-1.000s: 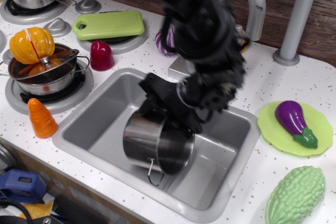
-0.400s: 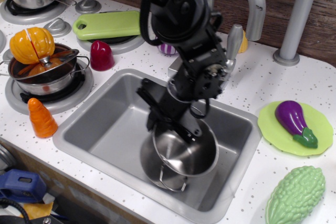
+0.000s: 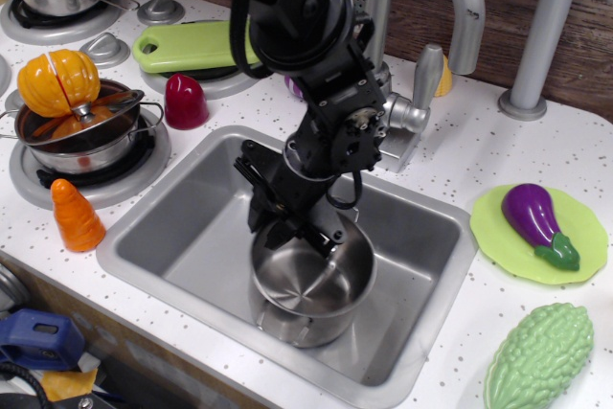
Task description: Flip pot upright in sink
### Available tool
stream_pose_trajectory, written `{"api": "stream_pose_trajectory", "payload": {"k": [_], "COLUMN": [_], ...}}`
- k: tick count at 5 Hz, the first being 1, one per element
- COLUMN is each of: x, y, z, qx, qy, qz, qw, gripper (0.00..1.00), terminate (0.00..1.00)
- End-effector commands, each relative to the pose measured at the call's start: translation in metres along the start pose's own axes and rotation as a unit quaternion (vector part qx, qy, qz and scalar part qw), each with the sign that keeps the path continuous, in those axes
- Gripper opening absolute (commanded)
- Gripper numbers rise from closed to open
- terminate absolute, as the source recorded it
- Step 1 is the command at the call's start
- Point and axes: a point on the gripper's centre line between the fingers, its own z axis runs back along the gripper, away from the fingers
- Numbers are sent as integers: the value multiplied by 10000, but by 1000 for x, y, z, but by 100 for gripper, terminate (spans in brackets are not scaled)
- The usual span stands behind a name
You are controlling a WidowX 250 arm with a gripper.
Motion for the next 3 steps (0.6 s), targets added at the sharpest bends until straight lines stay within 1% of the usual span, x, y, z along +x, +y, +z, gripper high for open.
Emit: {"api": "stream_pose_trajectory", "payload": {"k": [1,2,3], "x": [8,8,8], "y": [8,8,8], "z": [14,14,14], "qx": [279,279,279], "qy": [-450,-450,-450], "qz": [-388,-388,-388], "qw": [9978,9978,9978], "gripper": [100,100,100], "terminate": [0,0,100]}}
